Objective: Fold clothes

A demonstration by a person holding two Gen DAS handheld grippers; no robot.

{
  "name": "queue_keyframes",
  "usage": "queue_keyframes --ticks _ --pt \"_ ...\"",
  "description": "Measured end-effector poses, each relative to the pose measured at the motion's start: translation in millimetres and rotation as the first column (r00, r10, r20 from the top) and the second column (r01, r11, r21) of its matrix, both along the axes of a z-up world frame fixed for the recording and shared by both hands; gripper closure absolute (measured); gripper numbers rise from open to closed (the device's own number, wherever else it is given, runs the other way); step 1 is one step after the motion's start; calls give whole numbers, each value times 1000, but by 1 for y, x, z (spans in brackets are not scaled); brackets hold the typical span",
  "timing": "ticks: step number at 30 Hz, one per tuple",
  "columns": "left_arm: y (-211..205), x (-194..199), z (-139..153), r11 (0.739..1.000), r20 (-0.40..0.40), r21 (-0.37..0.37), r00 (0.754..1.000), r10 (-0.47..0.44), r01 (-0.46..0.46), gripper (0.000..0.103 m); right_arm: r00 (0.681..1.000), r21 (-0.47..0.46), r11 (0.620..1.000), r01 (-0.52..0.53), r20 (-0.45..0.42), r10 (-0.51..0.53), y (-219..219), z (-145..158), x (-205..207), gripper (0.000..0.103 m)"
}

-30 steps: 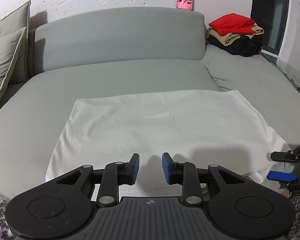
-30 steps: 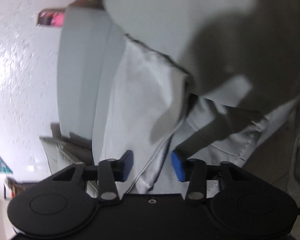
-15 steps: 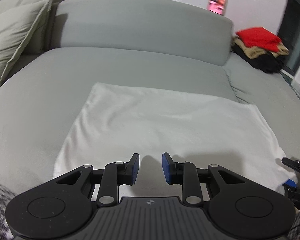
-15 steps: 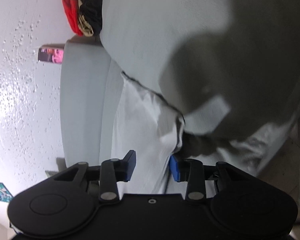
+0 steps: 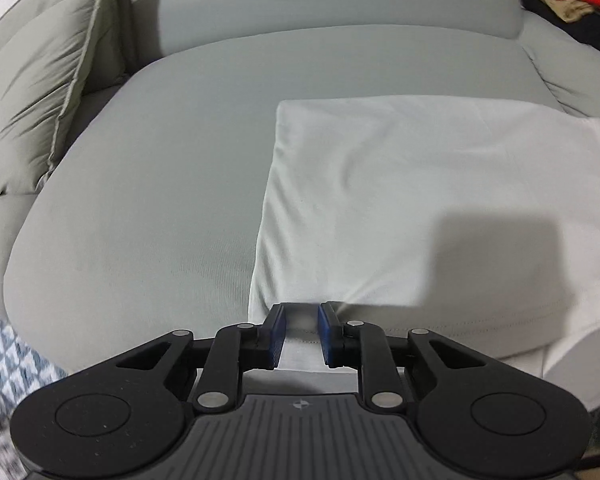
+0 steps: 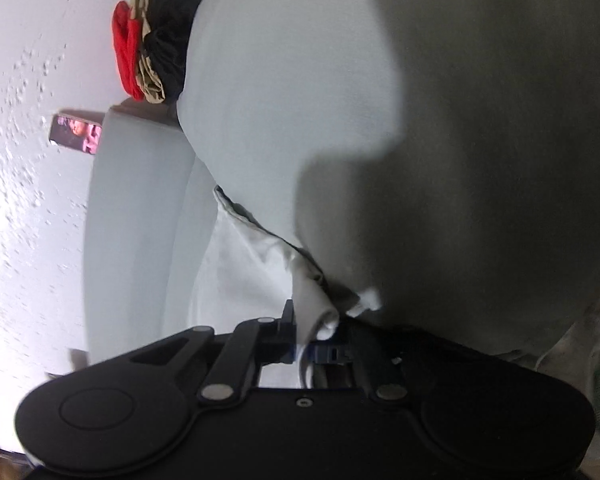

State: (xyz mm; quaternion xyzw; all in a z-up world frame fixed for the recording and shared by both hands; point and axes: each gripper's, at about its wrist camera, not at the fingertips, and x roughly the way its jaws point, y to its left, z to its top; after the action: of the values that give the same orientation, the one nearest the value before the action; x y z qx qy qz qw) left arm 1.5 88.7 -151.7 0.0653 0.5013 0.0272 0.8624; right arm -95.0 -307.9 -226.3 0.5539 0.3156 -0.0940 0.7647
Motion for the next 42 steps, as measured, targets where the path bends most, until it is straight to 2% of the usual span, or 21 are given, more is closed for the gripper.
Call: queue_keyframes --ticks 3,4,6,10,12,15,17,20,22,23,26,28,29,30,34,36,38,42 --pt "13 0 19 997 41 -61 998 -40 43 79 999 -155 987 -35 -9 35 13 26 6 100" --pt "18 -1 27 996 71 -78 996 -49 54 74 999 -211 976 -50 -3 50 20 36 9 100" --pt "29 -2 43 994 133 -86 990 -49 61 70 994 -341 935 -94 13 104 37 60 15 100" --pt "53 -3 58 996 243 -87 970 1 21 68 964 -568 801 -188 48 260 89 112 37 100" --pt "69 -4 59 987 269 -155 961 69 -28 68 937 -657 720 -223 59 343 122 137 50 100" --pt "90 -9 55 960 293 -253 936 194 -120 69 868 -759 586 -285 55 493 183 158 62 100" --pt "98 -14 55 945 309 -285 918 247 -158 69 801 -805 490 -336 30 599 227 160 64 100" --pt "108 -19 54 923 312 -345 906 285 -171 69 682 -849 331 -413 -48 729 293 142 66 100" --pt "113 -20 53 911 303 -371 904 303 -181 69 607 -843 240 -481 -123 785 329 119 70 100" --pt "114 -20 52 907 299 -377 903 309 -185 69 576 -828 204 -522 -166 801 342 106 74 100" --pt "118 -21 51 904 293 -384 903 314 -190 69 512 -769 139 -624 -269 816 368 75 78 100" --pt "121 -22 50 900 296 -392 900 320 -191 69 509 -753 139 -643 -285 812 372 67 79 100" --pt "122 -22 50 896 297 -401 898 324 -191 69 516 -742 159 -652 -280 810 370 69 82 100" --pt "125 -23 50 890 297 -413 896 331 -192 69 528 -725 197 -660 -261 808 366 73 85 100" --pt "134 -22 46 860 283 -466 886 368 -209 69 601 -644 400 -651 -117 791 340 104 93 100" --pt "136 -22 46 849 274 -481 882 383 -219 69 616 -621 439 -650 -92 782 335 112 89 100" --pt "136 -22 45 843 269 -491 881 388 -221 69 609 -614 433 -661 -100 787 338 114 86 100" --pt "133 -24 46 855 282 -468 879 385 -224 69 573 -620 376 -688 -146 807 353 108 79 100"
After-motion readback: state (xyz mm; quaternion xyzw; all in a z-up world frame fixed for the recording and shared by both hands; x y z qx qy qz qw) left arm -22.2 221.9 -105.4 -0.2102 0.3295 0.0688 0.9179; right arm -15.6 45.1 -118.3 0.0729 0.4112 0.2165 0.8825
